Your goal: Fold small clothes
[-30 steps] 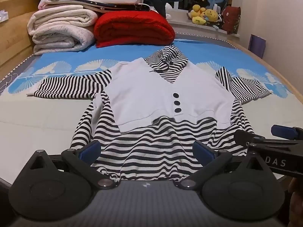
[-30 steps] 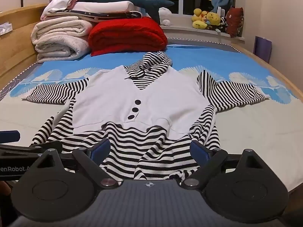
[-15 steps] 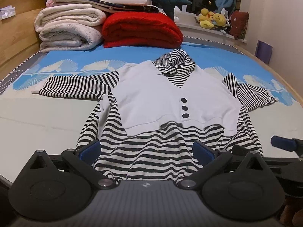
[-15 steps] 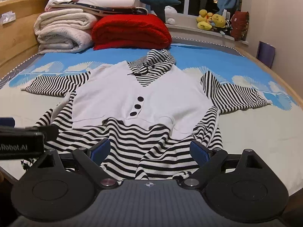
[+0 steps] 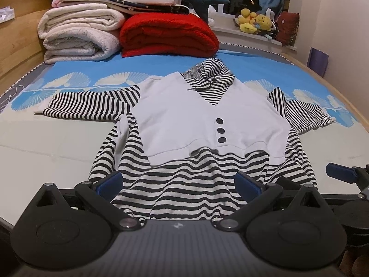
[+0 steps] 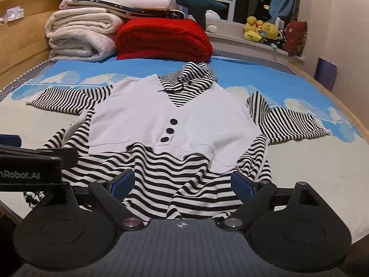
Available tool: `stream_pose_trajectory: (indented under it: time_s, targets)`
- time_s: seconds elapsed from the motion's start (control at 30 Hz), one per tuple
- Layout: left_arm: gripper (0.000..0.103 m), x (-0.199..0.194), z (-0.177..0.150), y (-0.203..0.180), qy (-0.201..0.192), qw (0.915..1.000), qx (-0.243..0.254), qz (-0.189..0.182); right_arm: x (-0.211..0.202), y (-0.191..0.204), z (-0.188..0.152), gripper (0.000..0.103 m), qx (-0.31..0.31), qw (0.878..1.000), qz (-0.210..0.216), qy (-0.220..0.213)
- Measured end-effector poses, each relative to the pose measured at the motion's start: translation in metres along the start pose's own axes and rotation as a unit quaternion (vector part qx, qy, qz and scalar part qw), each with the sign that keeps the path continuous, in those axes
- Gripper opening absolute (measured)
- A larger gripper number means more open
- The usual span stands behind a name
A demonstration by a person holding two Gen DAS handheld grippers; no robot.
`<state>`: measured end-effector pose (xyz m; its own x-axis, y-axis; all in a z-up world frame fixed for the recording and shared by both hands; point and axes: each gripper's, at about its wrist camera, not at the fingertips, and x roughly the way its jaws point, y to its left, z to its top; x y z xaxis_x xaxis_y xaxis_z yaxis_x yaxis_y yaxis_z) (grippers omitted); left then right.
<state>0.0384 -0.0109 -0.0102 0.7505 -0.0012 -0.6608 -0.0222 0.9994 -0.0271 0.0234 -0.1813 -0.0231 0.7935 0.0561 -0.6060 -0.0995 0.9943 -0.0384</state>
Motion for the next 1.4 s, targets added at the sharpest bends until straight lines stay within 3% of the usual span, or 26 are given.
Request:
stream_pose_trajectory:
  time_s: [0.57, 0.93, 1.03, 1.1, 1.13, 1.2, 1.3, 1.37, 1.4]
  targets:
    - [0.103, 0.008, 0.002, -0.009, 0.006, 0.9999, 0.009, -0.008, 0.005, -0.015, 0.000, 0.090, 0.029, 0.999, -0.012, 0.011]
    - [0.103, 0.012, 0.007, -0.008, 0.008, 0.9998, 0.008, -0.017, 0.011, -0.013, 0.000, 0.083, 0.019, 1.000, -0.003, 0.020]
    - [0.103, 0.011, 0.014, -0.001, -0.003, 0.9998, 0.011, -0.014, 0.014, -0.016, 0.002, 0.072, 0.006, 1.000, -0.005, 0.028]
    - [0.103, 0.014, 0.021, 0.009, -0.008, 0.9998, 0.012, -0.011, 0.015, -0.027, 0.009, 0.054, 0.009, 1.000, -0.016, 0.024]
    - [0.103, 0.017, 0.025, 0.014, -0.004, 0.9998, 0.013, -0.014, 0.014, -0.036, 0.015, 0.050, 0.015, 1.000, -0.018, 0.016]
    - [0.098, 0.024, 0.037, 0.025, 0.001, 0.9993, 0.029, -0.021, 0.009, -0.058, 0.030, 0.042, 0.027, 0.999, -0.026, -0.013]
    - [0.076, 0.032, 0.058, 0.033, -0.027, 0.9933, 0.110, -0.025, 0.006, -0.097, 0.051, 0.042, 0.023, 0.998, -0.028, -0.051]
    - [0.062, 0.038, 0.069, 0.043, -0.039, 0.9885, 0.140, -0.041, 0.014, -0.121, 0.060, 0.042, 0.017, 0.998, -0.037, -0.051]
    - [0.062, 0.043, 0.071, 0.051, -0.038, 0.9879, 0.142, -0.049, 0.022, -0.131, 0.062, 0.042, 0.018, 0.998, -0.046, -0.041]
